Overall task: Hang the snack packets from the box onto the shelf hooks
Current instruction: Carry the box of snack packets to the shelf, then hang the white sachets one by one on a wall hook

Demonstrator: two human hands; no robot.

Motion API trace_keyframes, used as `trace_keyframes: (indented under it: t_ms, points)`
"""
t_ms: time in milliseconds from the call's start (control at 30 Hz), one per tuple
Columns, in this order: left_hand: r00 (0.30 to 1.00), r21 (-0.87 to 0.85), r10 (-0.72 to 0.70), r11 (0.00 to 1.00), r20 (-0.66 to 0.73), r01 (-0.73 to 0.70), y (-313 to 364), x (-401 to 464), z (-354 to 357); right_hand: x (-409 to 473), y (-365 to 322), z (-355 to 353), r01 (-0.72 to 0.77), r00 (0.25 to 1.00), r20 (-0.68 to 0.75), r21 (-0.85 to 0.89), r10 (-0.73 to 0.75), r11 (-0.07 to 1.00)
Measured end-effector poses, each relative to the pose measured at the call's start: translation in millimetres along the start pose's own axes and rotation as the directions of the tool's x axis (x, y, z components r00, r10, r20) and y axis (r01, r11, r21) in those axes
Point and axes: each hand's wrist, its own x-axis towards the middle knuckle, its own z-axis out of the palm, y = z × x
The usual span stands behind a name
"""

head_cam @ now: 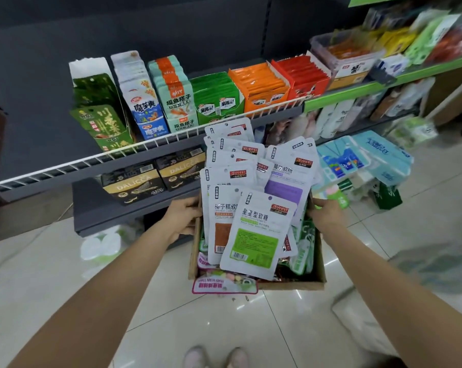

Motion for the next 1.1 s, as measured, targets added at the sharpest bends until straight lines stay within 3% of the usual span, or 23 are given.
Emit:
trace_keyframes:
  t_ms: [167,333,500,733,867,967,1100]
  points:
    - [0.991,-0.137,-0.026,0.991,-0.132,0.008,-14.4,-0.9,11.8,-12.7,15.5,1.9,0.043,0.999,-0.036,0.132,-0.038,0.990]
    - [0.947,-0.005,0.116,0.992,-0.300,-0.124,-32.7,-5.0,20.2,-15.0,21.7,-1.2,0.039,0.999,0.010,0.273,-0.043,0.961]
    - [0.933,0.042,0.180,0.984,-0.313,-0.175,-37.3,-8.8,22.7,-12.8,26.5,-2.2,0.086,0.996,-0.031,0.213,-0.081,0.973]
    - [0.942,0.054,0.110,0.994,-0.317,-0.098,-22.9,-17.7,27.1,-15.9,14.7,-8.9,0.091,0.995,-0.049,0.092,-0.087,0.992]
    - [0.827,0.324,0.343,0.923,-0.445,-0.209,-5.4,-38.3,39.9,-34.4,-1.5,-14.8,0.189,0.980,-0.072,0.022,-0.187,0.982]
    - [0.763,0.536,0.563,0.771,-0.318,-0.345,7.7,-47.0,44.8,-55.7,-21.9,-15.9,0.373,0.924,-0.104,0.026,-0.369,0.927]
    - [0.827,0.616,0.560,0.668,-0.046,-0.418,25.2,-44.5,41.9,-65.4,-45.9,-9.1,0.450,0.886,0.115,0.019,-0.449,0.893]
